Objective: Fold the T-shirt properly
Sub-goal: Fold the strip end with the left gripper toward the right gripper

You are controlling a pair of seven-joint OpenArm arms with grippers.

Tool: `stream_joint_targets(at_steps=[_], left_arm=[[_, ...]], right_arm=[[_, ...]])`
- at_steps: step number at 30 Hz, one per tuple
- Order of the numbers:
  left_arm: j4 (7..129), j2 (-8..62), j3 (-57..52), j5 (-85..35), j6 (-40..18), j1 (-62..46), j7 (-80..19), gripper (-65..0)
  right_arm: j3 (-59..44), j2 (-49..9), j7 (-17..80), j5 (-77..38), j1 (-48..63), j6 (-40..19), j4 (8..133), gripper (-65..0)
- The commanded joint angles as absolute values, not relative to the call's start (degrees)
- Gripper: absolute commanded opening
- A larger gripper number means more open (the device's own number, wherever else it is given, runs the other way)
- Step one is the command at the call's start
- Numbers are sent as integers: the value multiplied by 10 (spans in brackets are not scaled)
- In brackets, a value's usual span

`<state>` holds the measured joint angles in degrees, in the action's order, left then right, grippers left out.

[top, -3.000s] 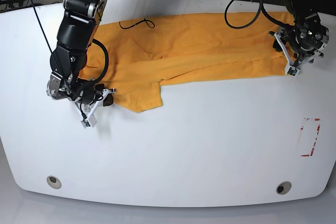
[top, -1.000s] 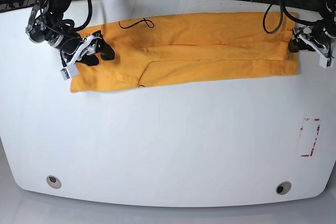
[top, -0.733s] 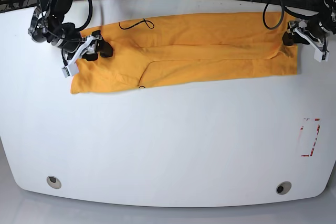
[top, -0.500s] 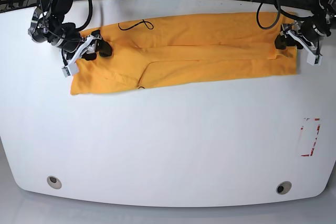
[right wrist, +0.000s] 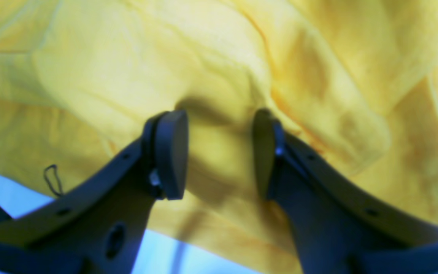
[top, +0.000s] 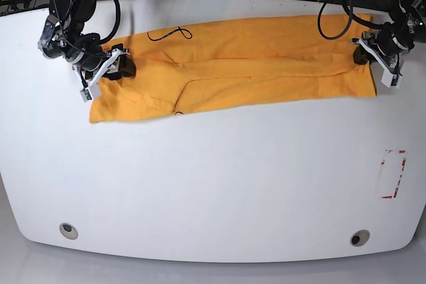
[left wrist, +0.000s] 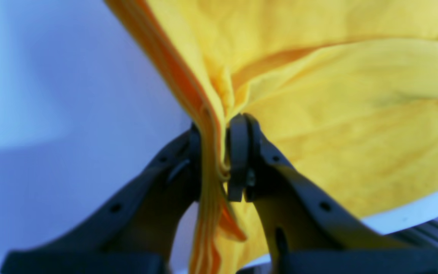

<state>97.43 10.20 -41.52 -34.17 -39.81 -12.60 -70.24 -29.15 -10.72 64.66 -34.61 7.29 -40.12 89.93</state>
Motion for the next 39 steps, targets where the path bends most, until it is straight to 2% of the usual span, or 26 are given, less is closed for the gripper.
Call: stream_joint_targets(at_steps=[1, 5, 9, 16, 21, 26, 35, 37, 39], left_arm=[[1060, 102, -396, -355, -400, -126, -689, -582], [1123, 99, -347, -355, -400, -128, -690, -582], [1132, 92, -271, -355, -400, -124, -690, -582], [1124, -6, -185, -351, -400, -104, -690, -581], [1116, -46, -137, -351, -400, -92, -690, -581], [1092, -80, -131, -351, -400, -72, -690, -581], [1044, -83, -131, -351, -400, -62, -690, -576], [1044, -83, -131, -350, -400, -54, -690, -539], [1044, -83, -124, -351, -400, -49, -690, -469]], right_arm=[[-292, -109, 655, -304, 59, -400, 906, -403], [-292, -108, 655, -286, 58, -400, 907, -403], [-292, -101, 655, -282, 58, -400, 908, -403], [-292, -101, 655, -284, 68, -400, 911, -403], [-292, -98, 655, -285, 71, -400, 916, -403], [-292, -98, 655, -284, 69, -400, 921, -403], [-292, -98, 655, -284, 69, -400, 941, -403], [-292, -98, 655, -284, 69, -400, 942, -403], [-292, -98, 655, -284, 69, -400, 943, -403]])
